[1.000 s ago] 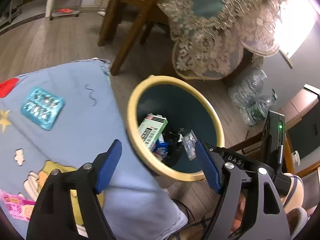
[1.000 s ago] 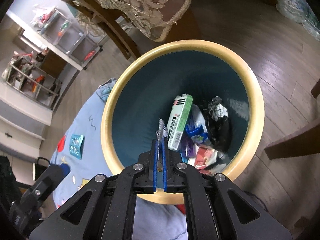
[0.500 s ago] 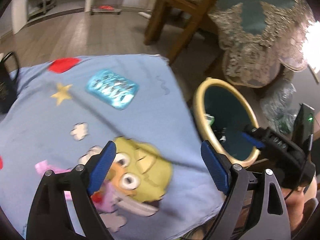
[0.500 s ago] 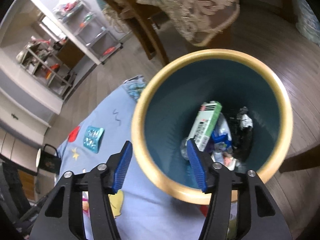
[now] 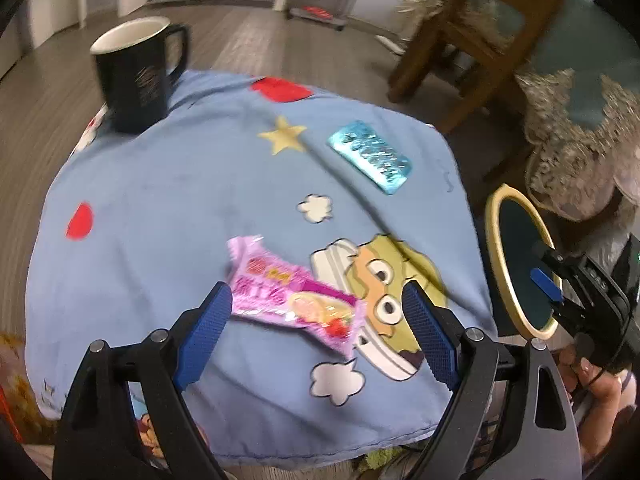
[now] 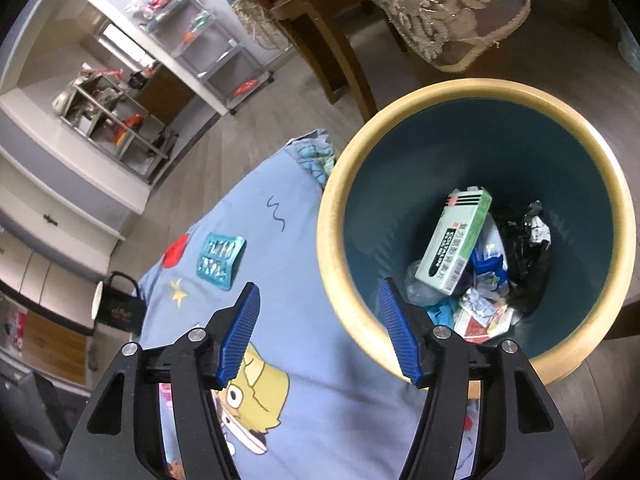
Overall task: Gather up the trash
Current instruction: 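Grasp the pink snack wrapper with the left tool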
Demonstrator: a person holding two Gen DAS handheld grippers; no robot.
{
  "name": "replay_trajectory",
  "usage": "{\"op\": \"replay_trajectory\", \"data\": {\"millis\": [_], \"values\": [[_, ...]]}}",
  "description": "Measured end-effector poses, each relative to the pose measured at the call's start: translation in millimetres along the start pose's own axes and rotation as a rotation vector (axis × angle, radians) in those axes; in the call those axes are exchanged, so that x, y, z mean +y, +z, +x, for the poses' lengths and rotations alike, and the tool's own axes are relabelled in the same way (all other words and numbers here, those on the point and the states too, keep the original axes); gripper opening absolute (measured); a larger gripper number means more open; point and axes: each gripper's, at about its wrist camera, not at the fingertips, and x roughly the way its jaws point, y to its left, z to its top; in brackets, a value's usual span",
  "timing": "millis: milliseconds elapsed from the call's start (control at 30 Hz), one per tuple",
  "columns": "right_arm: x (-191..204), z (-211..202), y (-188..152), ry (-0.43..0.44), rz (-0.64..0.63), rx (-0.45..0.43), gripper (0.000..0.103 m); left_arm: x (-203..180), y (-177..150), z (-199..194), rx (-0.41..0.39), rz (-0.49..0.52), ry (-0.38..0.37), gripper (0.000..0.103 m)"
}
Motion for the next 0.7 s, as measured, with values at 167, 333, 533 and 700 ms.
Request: {"op": "replay_trajectory", "data": {"millis": [167,333,533,700], "values": [[1,-1,-1,0.015,0.0,0.0,0.063,15,-5,16,0.056,-0.062,0.007,0.085],[8,-1,-2,0.026,-0.025,0.001,0.063,14,-11,35,0.103,-0.059,-0.001,0.082],[15,2,-5,0.018,-0.065,0.014,0.063,13,-16,58,0.143,-0.049,0.027,0.057],[18,5,-8,0.013,-0.089,0.023,0.063,5,-14,62,0.138,-0.002,0.033,0.014]]}}
